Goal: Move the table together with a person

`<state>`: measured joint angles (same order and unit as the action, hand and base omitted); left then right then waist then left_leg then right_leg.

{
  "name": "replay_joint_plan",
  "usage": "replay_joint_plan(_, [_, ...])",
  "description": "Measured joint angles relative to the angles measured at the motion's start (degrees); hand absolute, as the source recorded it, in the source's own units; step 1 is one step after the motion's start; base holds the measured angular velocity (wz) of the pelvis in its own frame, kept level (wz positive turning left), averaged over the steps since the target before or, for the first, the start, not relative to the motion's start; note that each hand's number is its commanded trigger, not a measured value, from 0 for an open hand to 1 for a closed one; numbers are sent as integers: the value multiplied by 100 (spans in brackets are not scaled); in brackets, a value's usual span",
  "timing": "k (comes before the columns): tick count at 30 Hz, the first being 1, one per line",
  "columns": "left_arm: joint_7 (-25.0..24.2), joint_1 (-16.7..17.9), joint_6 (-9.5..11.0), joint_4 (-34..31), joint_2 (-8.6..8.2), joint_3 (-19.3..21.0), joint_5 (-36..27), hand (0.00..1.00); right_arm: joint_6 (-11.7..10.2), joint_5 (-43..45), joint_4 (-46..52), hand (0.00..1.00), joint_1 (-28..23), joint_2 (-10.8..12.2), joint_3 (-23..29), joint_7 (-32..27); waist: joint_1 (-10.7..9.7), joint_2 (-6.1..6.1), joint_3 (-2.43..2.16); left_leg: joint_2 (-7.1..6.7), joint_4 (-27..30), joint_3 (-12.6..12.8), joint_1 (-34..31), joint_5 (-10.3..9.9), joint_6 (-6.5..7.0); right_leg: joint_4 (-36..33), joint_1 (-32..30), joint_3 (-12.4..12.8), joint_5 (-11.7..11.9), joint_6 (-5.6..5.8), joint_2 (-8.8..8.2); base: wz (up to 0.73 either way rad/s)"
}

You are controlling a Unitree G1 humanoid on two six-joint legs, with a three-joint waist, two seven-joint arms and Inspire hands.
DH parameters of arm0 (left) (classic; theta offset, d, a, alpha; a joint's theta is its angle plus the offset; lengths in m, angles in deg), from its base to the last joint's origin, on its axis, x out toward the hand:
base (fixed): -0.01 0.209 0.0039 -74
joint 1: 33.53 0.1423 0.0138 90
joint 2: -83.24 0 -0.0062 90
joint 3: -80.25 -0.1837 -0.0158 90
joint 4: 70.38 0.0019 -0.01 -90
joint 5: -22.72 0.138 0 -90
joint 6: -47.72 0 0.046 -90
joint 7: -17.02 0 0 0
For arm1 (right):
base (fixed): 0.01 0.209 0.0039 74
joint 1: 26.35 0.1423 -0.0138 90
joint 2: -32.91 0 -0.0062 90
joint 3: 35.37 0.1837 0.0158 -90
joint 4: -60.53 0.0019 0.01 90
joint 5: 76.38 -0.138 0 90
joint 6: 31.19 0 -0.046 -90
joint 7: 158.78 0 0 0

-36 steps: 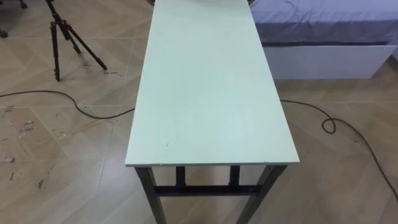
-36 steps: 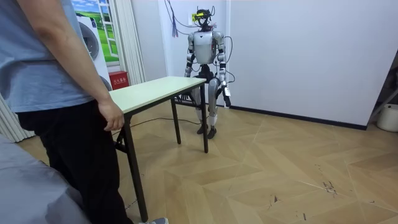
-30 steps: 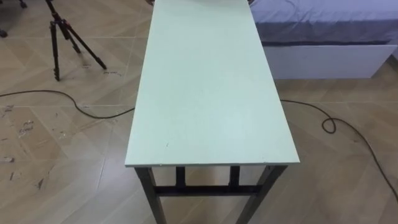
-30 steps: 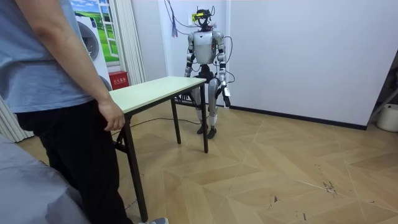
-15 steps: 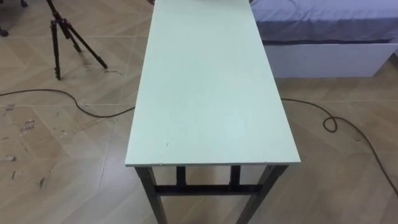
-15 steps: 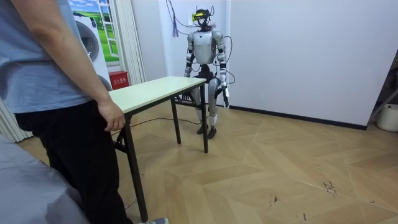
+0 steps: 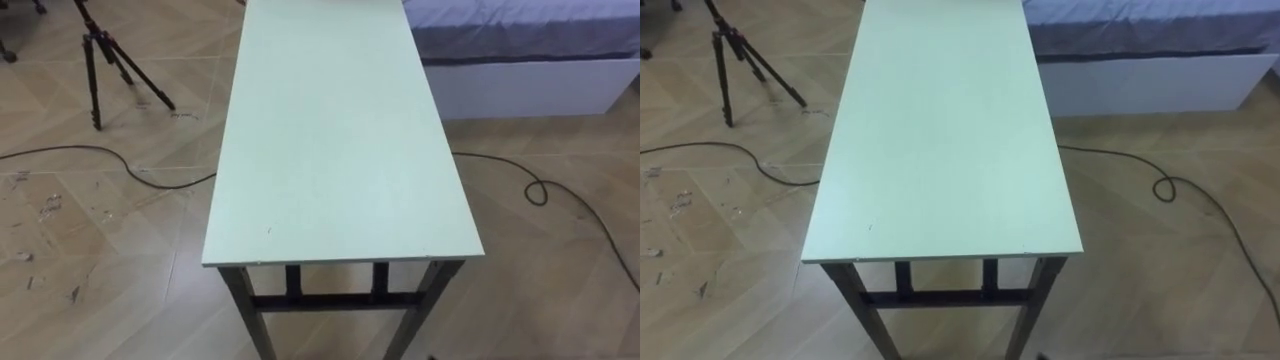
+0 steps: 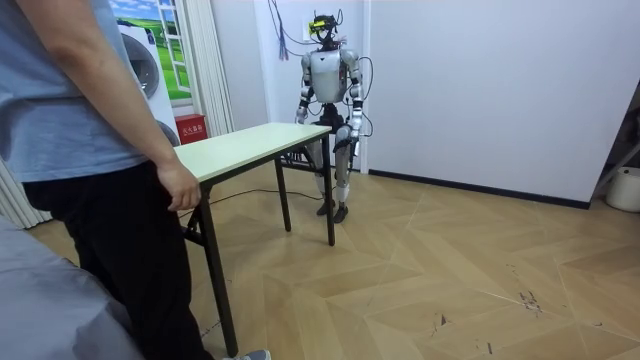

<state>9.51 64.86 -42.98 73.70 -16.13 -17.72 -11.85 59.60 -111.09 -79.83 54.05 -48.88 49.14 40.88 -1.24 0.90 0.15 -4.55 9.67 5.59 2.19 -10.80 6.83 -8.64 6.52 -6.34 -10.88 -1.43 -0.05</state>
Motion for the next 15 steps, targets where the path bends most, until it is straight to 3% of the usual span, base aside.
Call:
replay_joint_plan(3, [-181,151,-34,-576,6,-199,-329,0,14,-606,767,0,-303,22,-77,190,-13,5,-4,0,4,0,5,0,0,0,8,-25,0,0,-4,0])
replay_joint_plan(7, [-426,566,-43,-1855,107,-558,-1033,0,48,-1175,1918,0,-779,39,-359,319,-27,-9,19,-3,20,0,1,0,0,-4,50,-30,-1,1,-9,0])
replay_joint_plan(9, [-488,568,-45,-2172,161,-776,-1262,0,53,-1442,2236,0,-793,24,-623,407,-15,-6,30,-4,16,1,0,-1,1,-8,42,-29,-2,4,-8,0])
replay_joint_plan(11, [-492,602,-50,-2703,217,-1075,-1598,0,56,-1759,2678,0,-788,9,-946,558,-34,-4,72,-6,16,-2,-10,-1,1,-8,38,-30,-3,6,-9,0])
replay_joint_plan(15, [-536,713,-50,-3385,233,-1364,-1793,0,59,-2113,3007,0,-724,-7,-1209,800,-44,-4,70,-6,25,-11,-15,-1,1,-15,38,-73,-6,10,-9,1])
